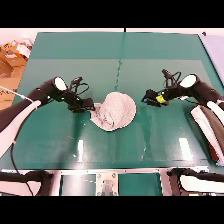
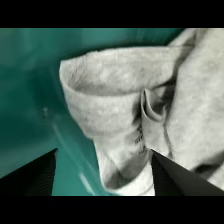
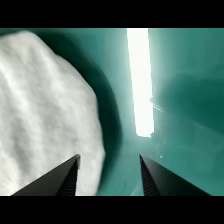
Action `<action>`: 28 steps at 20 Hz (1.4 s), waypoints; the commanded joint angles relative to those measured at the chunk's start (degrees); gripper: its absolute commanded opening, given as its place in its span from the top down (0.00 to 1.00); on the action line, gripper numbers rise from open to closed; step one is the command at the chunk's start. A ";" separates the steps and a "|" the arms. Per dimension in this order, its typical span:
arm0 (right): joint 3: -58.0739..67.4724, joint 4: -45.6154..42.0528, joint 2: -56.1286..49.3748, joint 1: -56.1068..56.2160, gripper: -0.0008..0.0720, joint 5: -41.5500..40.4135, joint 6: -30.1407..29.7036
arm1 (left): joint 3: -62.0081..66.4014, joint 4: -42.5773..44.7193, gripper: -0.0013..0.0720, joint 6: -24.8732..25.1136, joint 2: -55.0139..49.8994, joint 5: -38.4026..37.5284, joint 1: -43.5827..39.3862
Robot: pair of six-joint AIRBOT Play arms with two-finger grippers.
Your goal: Fold the shirts.
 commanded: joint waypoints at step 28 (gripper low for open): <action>40.02 17.94 -1.49 -2.27 0.98 16.26 -11.52 | 27.15 28.83 0.96 -3.61 13.07 -22.56 0.81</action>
